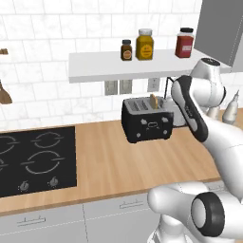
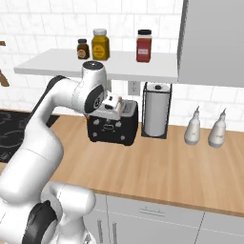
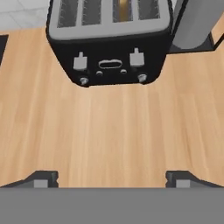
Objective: Start the toaster. Once the lever pops up, take the bread to the plate on the dining counter.
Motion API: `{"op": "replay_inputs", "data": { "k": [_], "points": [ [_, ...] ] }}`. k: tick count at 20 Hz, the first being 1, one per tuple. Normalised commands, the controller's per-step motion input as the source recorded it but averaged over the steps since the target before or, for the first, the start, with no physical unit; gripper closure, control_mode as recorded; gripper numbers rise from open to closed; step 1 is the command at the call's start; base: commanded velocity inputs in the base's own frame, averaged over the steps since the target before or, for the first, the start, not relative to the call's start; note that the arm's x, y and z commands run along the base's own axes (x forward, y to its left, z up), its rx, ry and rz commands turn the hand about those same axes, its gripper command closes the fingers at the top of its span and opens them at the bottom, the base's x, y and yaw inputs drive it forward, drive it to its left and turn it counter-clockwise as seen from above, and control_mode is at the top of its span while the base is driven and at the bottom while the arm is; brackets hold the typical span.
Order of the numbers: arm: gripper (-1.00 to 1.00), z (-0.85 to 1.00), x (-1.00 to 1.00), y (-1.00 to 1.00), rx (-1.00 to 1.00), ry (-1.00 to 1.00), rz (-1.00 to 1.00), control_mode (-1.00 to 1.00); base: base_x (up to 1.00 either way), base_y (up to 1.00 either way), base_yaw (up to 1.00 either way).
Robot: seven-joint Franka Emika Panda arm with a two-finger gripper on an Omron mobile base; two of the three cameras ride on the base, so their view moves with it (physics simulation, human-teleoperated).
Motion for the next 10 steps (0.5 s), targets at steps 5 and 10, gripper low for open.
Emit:
{"op": "replay_inputs", "data": {
  "k": [5,10],
  "points": [
    [-1.0,-0.26,-0.01,-0.71,0.21,-0.03,-0.14,-1.0,0.0,0.0,0.0],
    [-1.0,-0.32,0.07,-0.16,0.17,-0.05,-0.14,-1.0,0.0,0.0,0.0]
  ]
}}
